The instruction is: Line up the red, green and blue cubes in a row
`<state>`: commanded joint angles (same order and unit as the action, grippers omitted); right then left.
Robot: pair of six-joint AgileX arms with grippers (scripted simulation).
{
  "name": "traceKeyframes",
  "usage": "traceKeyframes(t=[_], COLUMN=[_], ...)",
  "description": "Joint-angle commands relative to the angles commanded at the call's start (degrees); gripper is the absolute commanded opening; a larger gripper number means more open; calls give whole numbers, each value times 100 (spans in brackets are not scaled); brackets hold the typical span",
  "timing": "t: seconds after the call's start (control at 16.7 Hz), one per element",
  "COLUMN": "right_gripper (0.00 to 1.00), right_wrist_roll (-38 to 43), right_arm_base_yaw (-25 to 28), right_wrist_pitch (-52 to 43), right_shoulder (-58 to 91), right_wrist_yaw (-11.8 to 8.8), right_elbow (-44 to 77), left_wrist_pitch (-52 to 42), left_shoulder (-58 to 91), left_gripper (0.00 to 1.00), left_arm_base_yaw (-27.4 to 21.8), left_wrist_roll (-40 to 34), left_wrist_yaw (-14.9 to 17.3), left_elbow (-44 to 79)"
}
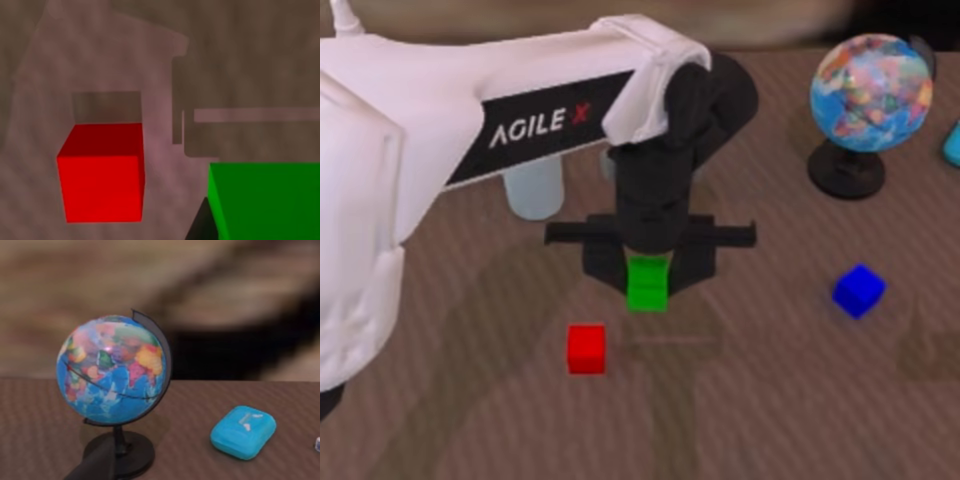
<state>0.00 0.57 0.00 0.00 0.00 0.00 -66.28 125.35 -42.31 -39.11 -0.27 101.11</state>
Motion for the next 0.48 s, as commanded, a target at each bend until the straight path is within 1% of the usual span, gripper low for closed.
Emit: traceKeyframes(t=[0.18,0.48], right_gripper=[100,100], right_wrist_roll=[0,0], right_arm_base_yaw=[0,0], right_wrist_pitch=[0,0], right_shoulder=[0,0], right_wrist_yaw=[0,0], right_elbow=[0,0], left_wrist_pitch=[-14,-8], left_shoulder=[-64,-57], left_gripper=[0,0], left_arm_base_yaw=[-316,-332], left_wrist_roll=[-544,-595], left_wrist_yaw=[-19,-19], left_elbow=[55,46])
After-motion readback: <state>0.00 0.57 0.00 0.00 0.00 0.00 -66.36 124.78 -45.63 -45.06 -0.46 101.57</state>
